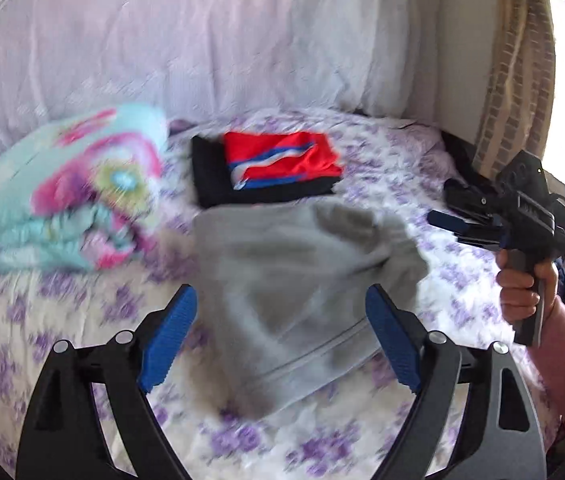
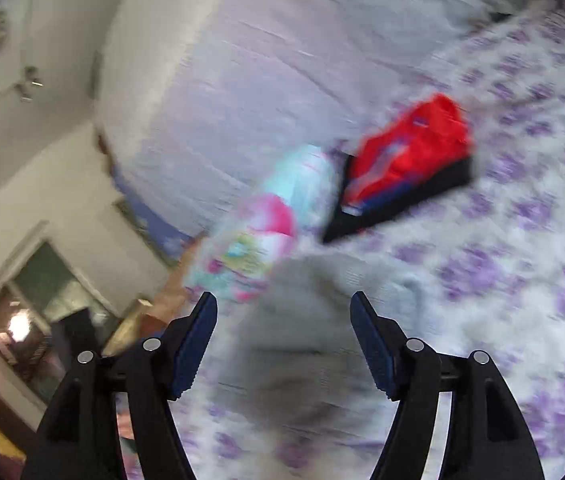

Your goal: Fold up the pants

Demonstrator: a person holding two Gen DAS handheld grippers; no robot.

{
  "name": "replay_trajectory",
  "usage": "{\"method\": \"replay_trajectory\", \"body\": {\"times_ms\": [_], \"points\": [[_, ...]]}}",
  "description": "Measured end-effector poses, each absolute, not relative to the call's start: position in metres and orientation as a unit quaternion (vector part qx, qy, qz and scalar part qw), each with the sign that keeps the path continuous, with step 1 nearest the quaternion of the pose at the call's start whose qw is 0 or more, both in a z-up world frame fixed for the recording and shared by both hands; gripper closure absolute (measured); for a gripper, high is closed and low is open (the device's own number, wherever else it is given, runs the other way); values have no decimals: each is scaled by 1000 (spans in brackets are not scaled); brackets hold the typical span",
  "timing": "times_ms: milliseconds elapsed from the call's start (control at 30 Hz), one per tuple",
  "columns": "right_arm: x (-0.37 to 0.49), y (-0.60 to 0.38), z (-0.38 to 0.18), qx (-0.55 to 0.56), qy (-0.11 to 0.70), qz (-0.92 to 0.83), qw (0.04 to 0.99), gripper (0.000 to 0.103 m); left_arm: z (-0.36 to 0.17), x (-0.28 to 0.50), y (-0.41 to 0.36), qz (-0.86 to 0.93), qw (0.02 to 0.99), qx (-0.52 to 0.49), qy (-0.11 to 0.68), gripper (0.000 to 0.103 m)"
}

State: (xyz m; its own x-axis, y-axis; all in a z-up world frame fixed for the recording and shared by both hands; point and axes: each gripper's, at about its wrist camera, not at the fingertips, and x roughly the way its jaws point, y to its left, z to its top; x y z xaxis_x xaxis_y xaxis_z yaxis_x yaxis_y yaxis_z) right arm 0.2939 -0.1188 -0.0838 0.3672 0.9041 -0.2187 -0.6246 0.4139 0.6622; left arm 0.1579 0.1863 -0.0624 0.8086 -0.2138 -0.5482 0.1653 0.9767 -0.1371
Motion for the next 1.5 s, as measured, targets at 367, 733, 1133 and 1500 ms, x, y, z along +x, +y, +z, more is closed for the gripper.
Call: {"method": "replay_trajectory", "body": {"times_ms": [367,733,1133,1500], "points": [[369,-99,-169,318,392,427,750,93,-134,198,141,-129,914,-21,384,19],[178,-85,-71,59,281,319,903,10,-71,95,181,60,940,-91,324,5],[87,-61,-111,-42,219,197,955,3,-103,72,140,126,931,-67,336,5],[94,-58,-130,-54,274,190,941,3,-104,58,123,124,935,-36,330,5]]}}
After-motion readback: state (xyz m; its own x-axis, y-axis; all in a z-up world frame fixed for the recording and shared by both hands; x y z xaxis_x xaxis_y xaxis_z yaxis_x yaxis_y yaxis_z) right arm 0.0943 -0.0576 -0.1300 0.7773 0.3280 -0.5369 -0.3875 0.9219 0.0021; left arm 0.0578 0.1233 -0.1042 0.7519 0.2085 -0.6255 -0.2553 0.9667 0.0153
